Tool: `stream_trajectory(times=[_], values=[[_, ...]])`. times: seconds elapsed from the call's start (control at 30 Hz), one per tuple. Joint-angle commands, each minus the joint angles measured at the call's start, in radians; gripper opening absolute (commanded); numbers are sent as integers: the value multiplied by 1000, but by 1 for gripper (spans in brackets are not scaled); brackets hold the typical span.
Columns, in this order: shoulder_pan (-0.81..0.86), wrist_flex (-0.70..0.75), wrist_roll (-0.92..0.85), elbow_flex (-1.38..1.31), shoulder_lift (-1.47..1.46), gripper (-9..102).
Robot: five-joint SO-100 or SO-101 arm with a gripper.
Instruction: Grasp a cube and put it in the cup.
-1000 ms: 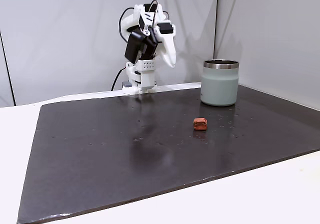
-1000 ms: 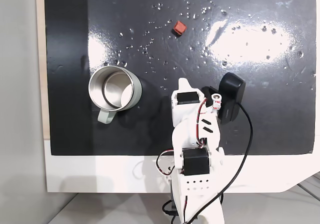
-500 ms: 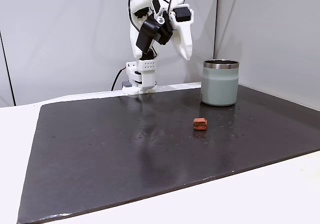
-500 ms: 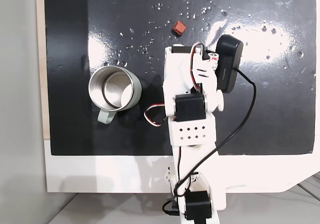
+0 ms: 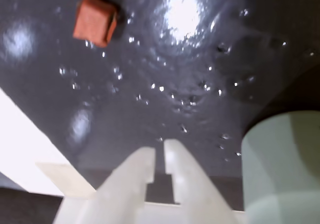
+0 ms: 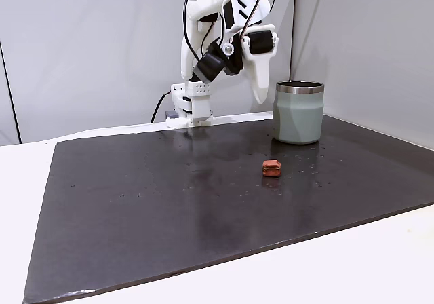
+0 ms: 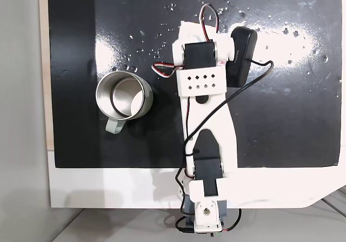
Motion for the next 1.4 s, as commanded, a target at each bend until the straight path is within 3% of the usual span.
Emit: stream_trajectory(times=[0.0, 0.47, 1.0, 1.37], values=[[28, 14, 23, -100, -34, 0], [35, 32, -48, -465, -353, 0], [14, 38, -71, -558, -454, 2], [77, 25, 126, -534, -457, 4]])
